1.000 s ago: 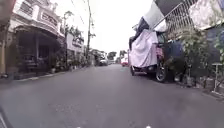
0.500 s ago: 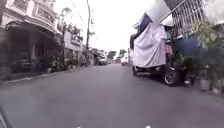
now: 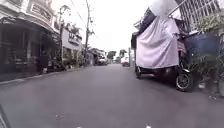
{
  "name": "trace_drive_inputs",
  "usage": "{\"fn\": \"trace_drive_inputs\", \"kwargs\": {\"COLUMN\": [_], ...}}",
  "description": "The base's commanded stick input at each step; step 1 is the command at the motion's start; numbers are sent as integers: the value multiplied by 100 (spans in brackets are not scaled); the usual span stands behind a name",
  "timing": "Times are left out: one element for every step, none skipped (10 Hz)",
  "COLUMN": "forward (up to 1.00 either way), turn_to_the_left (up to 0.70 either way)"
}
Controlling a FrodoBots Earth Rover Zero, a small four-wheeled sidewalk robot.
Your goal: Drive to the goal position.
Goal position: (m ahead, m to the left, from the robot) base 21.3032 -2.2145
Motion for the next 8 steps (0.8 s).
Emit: {"fn": "trace_drive_inputs", "kwargs": {"forward": [100, 100, 100, 100, 100, 100, 100, 100], "turn_to_the_left": [0, 0, 0, 0, 0, 0, 0, 0]}}
